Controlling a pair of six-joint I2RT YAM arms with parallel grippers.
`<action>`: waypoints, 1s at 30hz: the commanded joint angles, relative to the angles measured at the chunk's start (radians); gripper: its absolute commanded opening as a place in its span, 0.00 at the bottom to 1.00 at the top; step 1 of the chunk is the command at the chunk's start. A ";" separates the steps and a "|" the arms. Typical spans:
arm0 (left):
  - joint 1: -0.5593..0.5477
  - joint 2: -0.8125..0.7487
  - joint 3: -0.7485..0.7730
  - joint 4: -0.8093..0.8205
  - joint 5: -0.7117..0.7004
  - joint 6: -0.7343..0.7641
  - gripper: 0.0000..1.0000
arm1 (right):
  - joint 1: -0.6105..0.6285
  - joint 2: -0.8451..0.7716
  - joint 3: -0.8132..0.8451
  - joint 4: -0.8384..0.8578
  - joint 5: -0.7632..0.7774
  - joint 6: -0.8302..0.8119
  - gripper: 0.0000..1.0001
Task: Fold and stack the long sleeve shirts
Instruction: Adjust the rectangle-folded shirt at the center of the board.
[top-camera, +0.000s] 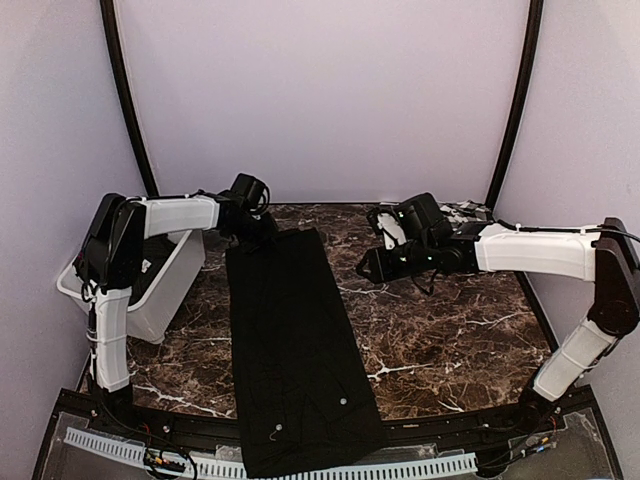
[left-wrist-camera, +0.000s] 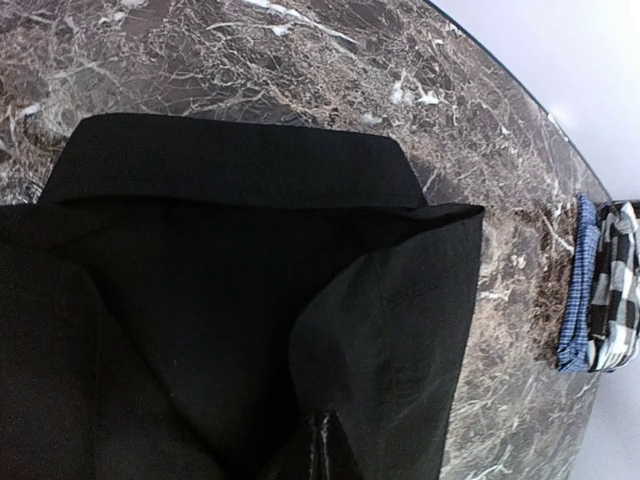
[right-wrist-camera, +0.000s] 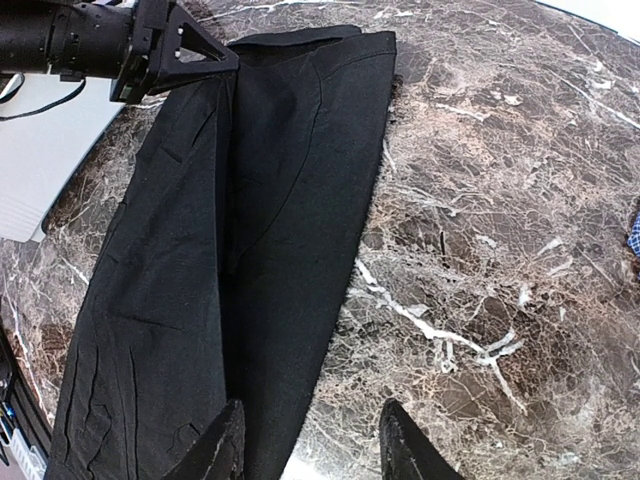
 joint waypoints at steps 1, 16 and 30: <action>-0.001 0.066 0.094 -0.198 -0.049 0.216 0.00 | -0.005 -0.007 -0.006 0.019 -0.001 -0.005 0.43; -0.002 0.172 0.328 -0.155 0.002 0.265 0.43 | -0.005 -0.001 -0.005 0.001 -0.015 -0.011 0.43; -0.008 0.019 0.168 -0.188 0.026 0.260 0.28 | -0.005 0.013 0.020 -0.036 -0.012 -0.012 0.43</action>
